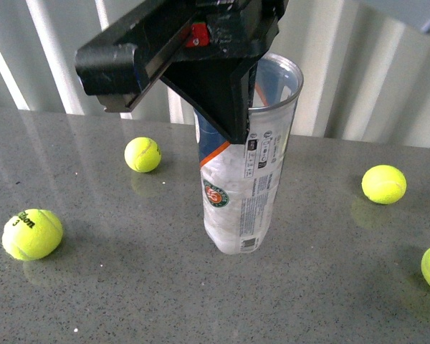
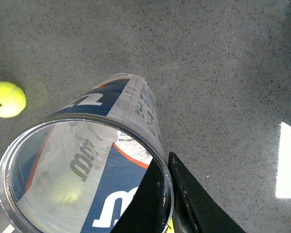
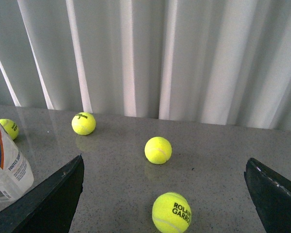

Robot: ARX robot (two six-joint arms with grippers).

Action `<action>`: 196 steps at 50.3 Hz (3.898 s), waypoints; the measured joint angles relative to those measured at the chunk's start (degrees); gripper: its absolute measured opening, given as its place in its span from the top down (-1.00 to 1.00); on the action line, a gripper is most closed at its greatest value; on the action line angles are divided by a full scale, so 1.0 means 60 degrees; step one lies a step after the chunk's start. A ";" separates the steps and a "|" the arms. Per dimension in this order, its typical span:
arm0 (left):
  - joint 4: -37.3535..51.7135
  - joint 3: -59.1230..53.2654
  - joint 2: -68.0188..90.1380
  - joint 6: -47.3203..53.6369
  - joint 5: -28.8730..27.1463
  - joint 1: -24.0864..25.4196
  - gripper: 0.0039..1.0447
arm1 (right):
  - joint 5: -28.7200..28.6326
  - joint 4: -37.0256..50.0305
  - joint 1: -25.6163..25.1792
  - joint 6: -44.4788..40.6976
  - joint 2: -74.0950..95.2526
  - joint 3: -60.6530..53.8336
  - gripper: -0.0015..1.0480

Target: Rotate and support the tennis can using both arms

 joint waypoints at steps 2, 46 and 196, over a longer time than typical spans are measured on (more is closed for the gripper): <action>-0.0044 0.0087 0.0215 0.0077 -0.0069 0.0084 0.94 | 0.0000 0.0000 0.0000 0.0000 0.0000 0.0000 -0.87; 0.0098 0.0590 0.1749 -0.0117 0.0503 0.0262 0.94 | 0.0000 0.0000 0.0000 0.0000 0.0000 0.0000 -0.87; 1.0958 -1.6721 -1.7602 -1.2185 -0.0761 0.5712 0.93 | 0.0000 0.0000 0.0000 0.0000 0.0000 0.0000 -0.87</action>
